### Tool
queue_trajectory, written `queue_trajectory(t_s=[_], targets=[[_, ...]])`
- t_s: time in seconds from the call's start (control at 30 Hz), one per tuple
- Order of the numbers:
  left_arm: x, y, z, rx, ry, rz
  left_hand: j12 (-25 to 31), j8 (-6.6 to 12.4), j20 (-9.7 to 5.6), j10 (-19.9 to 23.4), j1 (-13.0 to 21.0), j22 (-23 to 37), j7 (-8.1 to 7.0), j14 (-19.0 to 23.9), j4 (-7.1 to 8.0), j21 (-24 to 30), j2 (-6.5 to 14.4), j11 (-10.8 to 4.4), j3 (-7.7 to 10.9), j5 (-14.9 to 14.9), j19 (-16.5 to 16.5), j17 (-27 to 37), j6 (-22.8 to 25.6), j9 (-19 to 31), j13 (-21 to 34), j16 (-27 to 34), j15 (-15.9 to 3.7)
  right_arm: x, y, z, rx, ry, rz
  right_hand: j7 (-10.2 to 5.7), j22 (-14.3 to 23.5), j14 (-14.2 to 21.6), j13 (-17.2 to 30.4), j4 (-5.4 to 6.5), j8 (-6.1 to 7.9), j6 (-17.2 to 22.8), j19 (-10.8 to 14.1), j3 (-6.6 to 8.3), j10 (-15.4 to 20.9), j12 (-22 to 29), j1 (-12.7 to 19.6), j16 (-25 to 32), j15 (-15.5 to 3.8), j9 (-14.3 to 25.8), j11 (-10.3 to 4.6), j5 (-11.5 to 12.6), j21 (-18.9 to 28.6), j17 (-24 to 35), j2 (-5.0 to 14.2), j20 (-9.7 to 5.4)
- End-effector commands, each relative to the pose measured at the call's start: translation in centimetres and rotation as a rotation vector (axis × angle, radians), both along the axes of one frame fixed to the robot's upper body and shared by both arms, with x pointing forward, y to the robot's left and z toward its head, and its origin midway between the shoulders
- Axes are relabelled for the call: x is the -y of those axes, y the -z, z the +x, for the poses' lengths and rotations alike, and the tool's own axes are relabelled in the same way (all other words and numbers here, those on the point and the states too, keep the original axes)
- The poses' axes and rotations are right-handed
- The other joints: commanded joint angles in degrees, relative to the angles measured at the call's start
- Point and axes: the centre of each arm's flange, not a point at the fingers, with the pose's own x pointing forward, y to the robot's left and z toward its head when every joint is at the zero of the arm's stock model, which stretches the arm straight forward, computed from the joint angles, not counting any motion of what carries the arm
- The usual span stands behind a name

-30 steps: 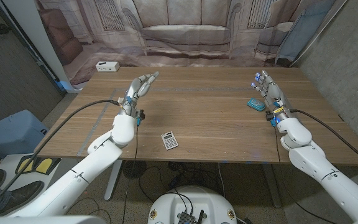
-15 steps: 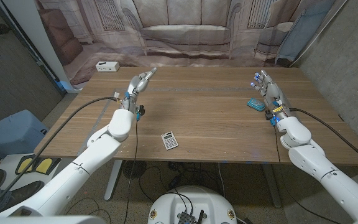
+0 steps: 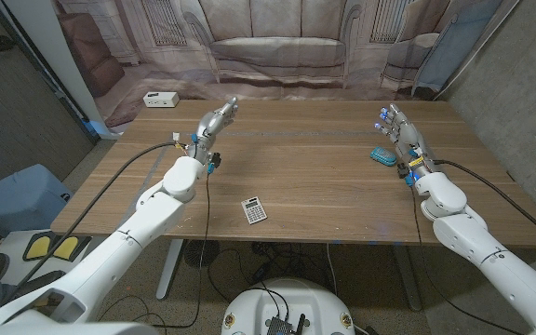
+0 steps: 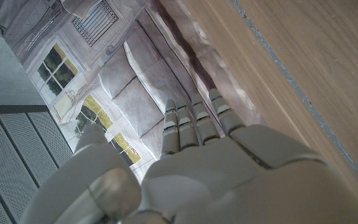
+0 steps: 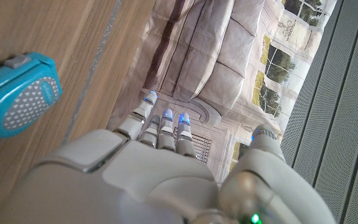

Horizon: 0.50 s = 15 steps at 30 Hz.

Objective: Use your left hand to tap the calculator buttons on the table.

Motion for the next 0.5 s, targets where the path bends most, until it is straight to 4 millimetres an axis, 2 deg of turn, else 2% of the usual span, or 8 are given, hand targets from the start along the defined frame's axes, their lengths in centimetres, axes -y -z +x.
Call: queue_trajectory(t_s=[0.03, 0.43, 0.5], targets=[[0.8, -0.2, 1.4, -0.031, 0.099, -0.03, 0.0, -0.33, -0.32, -0.43, -0.5, 0.08, -0.24, -0.75, -0.12, -0.19, 0.04, 0.05, -0.06, -0.05, -0.19, 0.02, -1.07, 0.2, 0.04, -0.24, 0.18, 0.4, -0.2, 1.1, -0.034, -0.024, -0.013, 0.14, 0.09, 0.58, 0.1, 0.23, -0.23, -0.24, 0.45, -0.3, 0.52, 0.1, 0.25, 0.3, 0.27, 0.2, 0.18, -0.05, 0.29, 0.22, 0.34, 0.03], [1.0, 0.0, 2.7, -0.076, 0.119, -0.04, -0.44, -0.29, -0.39, -2.88, -0.66, 0.06, -0.27, -2.94, -0.25, -0.65, -0.02, -0.02, -0.11, -0.03, -1.98, 0.02, -3.89, 0.16, -0.05, -0.46, 0.23, -0.1, -0.1, 2.2, -0.052, -0.034, -0.023, -0.02, 0.08, 0.28, 0.1, 0.32, -0.35, -0.76, 0.13, -0.53, -0.4, -0.31, 0.01, 0.12, 1.1, 0.2, 0.45, -0.05, 0.05, 0.26, 0.14, 0.6], [1.0, 0.3, 2.9, -0.085, 0.128, -0.047, -0.51, -0.41, -0.31, -3.39, -0.68, 0.06, -0.28, -3.32, -0.28, -0.69, -0.02, 0.2, -0.11, -0.02, -2.26, 0.03, -4.78, 0.15, -0.06, -0.46, 0.18, -0.3, -0.1, 2.3, -0.057, -0.031, -0.025, 0.03, 0.09, 0.26, 0.1, 0.34, 0.43, 1.22, 0.04, -0.62, -0.45, -0.31, -0.03, 0.07, 1.04, 0.22, 0.52, -0.02, -0.03, 0.26, 0.1, 0.61]])
